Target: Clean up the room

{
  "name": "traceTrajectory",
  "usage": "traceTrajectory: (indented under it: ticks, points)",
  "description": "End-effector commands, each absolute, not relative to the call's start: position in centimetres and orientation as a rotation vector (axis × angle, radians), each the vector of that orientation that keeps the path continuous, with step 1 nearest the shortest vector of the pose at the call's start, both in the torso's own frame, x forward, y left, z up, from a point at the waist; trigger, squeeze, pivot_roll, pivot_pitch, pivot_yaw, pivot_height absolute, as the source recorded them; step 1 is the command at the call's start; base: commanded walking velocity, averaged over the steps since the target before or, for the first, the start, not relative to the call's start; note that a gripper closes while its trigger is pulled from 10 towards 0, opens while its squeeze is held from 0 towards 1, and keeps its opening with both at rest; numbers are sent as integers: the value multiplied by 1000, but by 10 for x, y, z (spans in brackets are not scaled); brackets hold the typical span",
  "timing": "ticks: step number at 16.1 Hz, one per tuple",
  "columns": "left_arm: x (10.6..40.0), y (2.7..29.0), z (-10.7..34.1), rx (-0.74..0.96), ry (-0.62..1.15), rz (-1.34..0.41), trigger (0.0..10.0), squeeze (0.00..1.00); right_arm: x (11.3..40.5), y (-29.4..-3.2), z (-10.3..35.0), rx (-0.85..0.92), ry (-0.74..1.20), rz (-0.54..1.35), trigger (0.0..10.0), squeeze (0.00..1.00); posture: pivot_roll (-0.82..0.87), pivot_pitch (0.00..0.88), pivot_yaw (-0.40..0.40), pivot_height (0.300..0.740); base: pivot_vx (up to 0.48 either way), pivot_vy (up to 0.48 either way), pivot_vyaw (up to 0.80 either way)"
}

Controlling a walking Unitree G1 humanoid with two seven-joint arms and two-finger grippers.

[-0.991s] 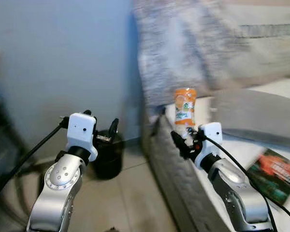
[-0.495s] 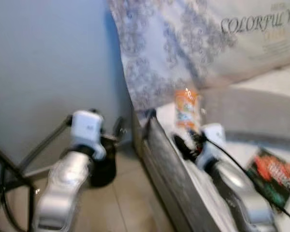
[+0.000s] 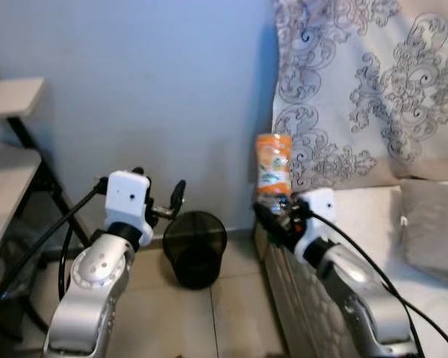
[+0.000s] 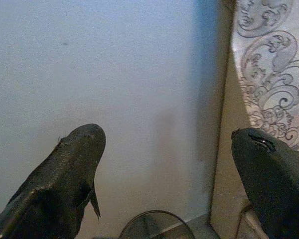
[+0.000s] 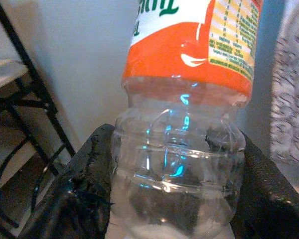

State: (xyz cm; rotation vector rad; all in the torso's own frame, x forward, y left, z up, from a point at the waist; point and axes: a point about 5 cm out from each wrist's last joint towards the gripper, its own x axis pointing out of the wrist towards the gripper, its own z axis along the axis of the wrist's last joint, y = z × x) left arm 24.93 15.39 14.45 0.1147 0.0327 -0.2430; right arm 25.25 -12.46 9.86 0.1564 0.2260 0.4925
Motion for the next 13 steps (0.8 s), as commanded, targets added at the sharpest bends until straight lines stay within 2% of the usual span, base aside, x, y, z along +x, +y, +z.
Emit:
traceTrajectory:
  ticks: [1,13]
  points:
    - [249,148,144,105,32,-274,10000,0,254,-131,98,155,236,475,10000,0,22,34,-5,740,334,0,0]
    - [249,151,135,82,50,-270,10000,0,254,-135,93,132,260,469,10000,0,19,36,-15,740,334,0,0]
